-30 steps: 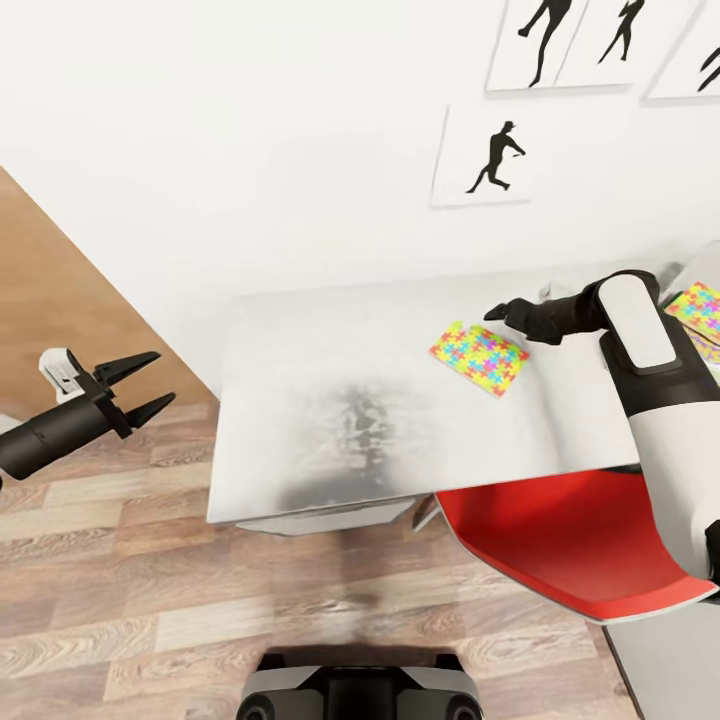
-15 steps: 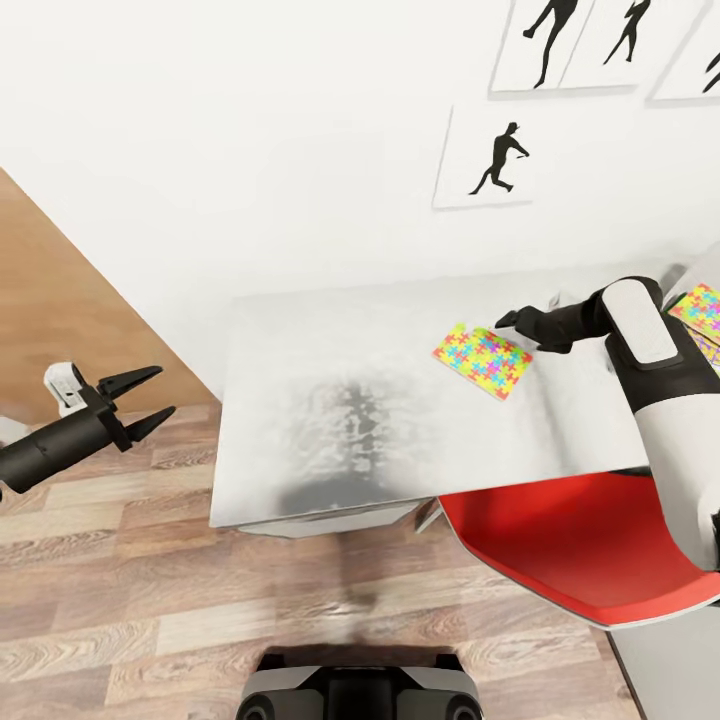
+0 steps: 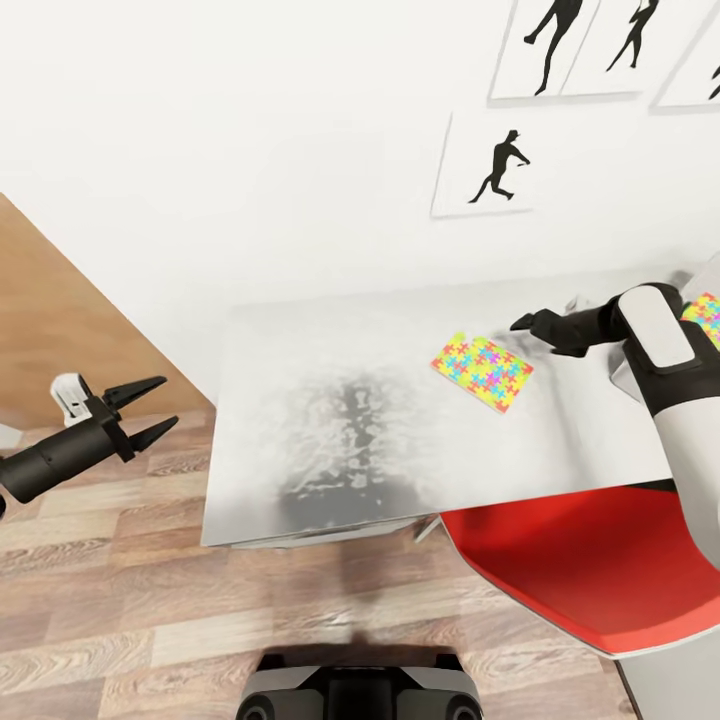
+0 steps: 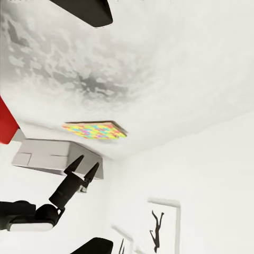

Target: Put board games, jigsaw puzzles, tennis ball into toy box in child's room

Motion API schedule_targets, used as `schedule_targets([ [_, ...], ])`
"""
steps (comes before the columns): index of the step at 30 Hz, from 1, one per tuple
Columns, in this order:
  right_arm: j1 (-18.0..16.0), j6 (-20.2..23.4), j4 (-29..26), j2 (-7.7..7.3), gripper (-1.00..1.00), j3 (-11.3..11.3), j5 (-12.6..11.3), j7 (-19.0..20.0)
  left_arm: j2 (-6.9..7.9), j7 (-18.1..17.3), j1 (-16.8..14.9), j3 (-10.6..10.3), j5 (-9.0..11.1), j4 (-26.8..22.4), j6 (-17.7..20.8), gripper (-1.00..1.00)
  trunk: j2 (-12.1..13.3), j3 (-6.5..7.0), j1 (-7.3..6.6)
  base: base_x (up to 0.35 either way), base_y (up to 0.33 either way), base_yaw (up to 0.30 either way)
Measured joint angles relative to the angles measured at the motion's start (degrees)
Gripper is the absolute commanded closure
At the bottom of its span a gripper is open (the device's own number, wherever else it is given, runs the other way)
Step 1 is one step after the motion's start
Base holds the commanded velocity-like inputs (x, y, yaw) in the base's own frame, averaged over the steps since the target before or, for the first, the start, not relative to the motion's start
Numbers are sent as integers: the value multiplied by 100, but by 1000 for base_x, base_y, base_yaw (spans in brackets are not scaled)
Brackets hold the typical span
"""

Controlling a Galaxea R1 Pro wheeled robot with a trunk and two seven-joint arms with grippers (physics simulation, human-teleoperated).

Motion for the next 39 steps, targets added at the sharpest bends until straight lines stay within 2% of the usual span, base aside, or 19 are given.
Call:
schedule_targets([
  [7, 8, -108, 31, -58, -100, -5, 142, 426, -4, 2, 36, -1, -9, 18, -2, -100, 0, 0, 0, 14, -4, 0],
  [10, 5, -222, 41, -99, -100, -2, 380, 664, -4, -2, 66, 5, -55, 33, 0, -100, 0, 0, 0, 6, -2, 0],
  [11, 5, -223, 41, -100, -100, -2, 381, 666, -4, -2, 67, 5, -54, 33, 0, -100, 0, 0, 0, 4, -1, 0],
  [15, 5, -344, 76, -114, -100, -9, 727, 856, -5, -19, 115, 22, -133, 41, 0, -100, 0, 0, 0, 3, -1, 0],
  [20, 23, -407, 152, -122, -100, -16, 897, 1112, -5, -27, 156, 32, -172, 44, 0, -100, 0, 0, 0, 1, 0, 0],
  [28, 164, -509, 211, -129, -100, -24, 1011, 1589, -1, -31, 198, 43, -193, 50, -1, -100, 0, 0, 0, 0, 0, 0],
  [39, 205, -926, 488, -126, -100, -8, 1033, 1722, 3, -32, 236, 45, -197, 54, -2, -100, 0, 0, 0, 0, 0, 0],
])
